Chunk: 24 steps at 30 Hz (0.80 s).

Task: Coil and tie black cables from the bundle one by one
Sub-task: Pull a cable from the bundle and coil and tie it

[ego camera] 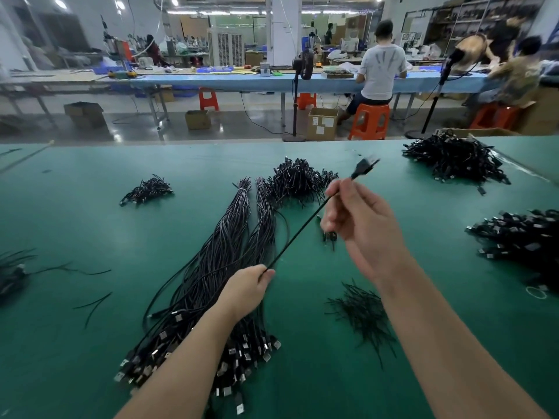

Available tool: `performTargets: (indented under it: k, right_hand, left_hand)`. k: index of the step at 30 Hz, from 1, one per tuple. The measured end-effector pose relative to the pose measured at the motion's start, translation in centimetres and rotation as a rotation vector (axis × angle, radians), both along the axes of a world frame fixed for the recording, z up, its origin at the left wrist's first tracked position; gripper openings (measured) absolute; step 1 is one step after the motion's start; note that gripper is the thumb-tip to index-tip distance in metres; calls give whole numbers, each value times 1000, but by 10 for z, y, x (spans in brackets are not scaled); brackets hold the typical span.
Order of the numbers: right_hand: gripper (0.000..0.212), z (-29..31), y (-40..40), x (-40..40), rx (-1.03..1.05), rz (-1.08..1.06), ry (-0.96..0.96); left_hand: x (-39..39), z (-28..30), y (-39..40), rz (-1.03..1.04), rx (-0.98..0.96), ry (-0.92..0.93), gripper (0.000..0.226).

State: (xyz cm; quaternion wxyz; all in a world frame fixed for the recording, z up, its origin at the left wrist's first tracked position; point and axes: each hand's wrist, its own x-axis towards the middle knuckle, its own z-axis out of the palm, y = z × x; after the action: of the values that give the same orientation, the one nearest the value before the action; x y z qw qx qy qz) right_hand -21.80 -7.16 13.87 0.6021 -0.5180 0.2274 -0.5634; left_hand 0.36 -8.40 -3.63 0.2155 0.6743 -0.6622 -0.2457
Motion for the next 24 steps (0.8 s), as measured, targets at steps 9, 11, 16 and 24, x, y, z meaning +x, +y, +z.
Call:
performTargets:
  k: [9, 11, 16, 24]
  right_hand:
    - [27, 33, -22, -18, -17, -122, -43]
    - [27, 36, -25, -24, -25, -160, -97]
    - [23, 40, -30, -32, 1, -288, -107]
    - [22, 8, -23, -11, 194, -125, 351]
  left_hand:
    - [5, 9, 7, 107, 233, -2, 42]
    - [5, 14, 8, 150, 283, -75, 37]
    - [14, 15, 3, 268, 385, 114, 31]
    - [8, 55, -5, 262, 181, 206, 27]
